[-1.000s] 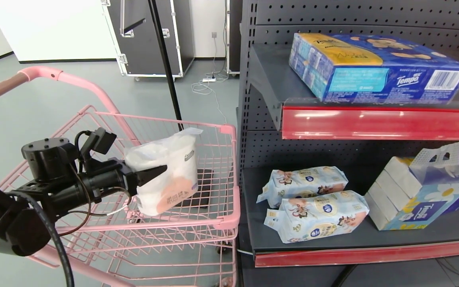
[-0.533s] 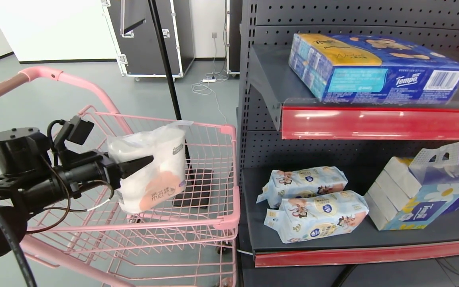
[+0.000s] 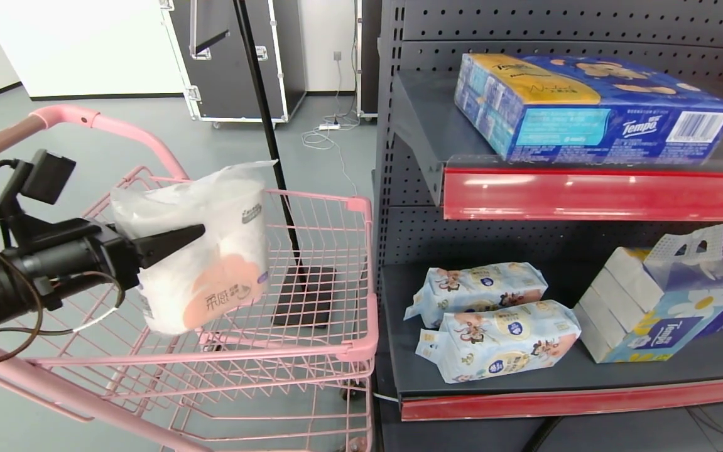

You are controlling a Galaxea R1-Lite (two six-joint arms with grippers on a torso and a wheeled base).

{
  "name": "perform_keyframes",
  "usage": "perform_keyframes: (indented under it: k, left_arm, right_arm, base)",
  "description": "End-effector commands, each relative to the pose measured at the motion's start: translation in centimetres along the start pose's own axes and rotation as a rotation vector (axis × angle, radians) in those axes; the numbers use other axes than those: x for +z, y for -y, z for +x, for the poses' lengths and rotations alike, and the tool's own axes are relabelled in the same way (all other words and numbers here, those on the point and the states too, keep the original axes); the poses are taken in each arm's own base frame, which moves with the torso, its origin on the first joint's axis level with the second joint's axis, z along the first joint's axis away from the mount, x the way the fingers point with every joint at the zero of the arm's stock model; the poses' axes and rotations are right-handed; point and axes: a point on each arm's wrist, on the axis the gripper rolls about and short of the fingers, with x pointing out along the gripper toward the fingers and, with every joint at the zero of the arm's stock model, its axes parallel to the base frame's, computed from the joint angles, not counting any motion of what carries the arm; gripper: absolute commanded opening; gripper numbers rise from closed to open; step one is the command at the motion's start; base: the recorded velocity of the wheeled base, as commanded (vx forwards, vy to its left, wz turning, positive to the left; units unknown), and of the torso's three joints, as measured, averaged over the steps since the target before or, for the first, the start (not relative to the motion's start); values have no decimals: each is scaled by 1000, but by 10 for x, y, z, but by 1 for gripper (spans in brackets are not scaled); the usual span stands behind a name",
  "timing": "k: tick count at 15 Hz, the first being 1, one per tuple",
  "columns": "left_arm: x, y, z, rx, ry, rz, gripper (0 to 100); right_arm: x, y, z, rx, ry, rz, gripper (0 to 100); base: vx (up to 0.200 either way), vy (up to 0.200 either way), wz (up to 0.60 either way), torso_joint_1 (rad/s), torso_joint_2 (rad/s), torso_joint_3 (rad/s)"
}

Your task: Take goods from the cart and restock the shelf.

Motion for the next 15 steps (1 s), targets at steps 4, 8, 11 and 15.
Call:
perform_keyframes:
  k: [4, 8, 11, 15]
  left_arm:
    - [39, 47, -85, 164, 146, -30, 0]
    - [35, 86, -127, 201, 169, -22, 0]
    - [17, 125, -161, 190, 166, -24, 0]
    - [1, 147, -182, 195, 188, -6, 0]
  right_arm:
    - [0, 0, 0, 0, 0, 0, 100]
    - [0, 0, 0, -1, 0, 0, 100]
    - [0, 0, 0, -1, 0, 0, 100]
    - [0, 0, 0, 0, 0, 0, 100]
  base:
    - [0, 0, 0, 0, 0, 0]
    - [0, 0, 0, 0, 0, 0]
    - [0, 0, 0, 0, 0, 0]
    - [0, 0, 0, 0, 0, 0]
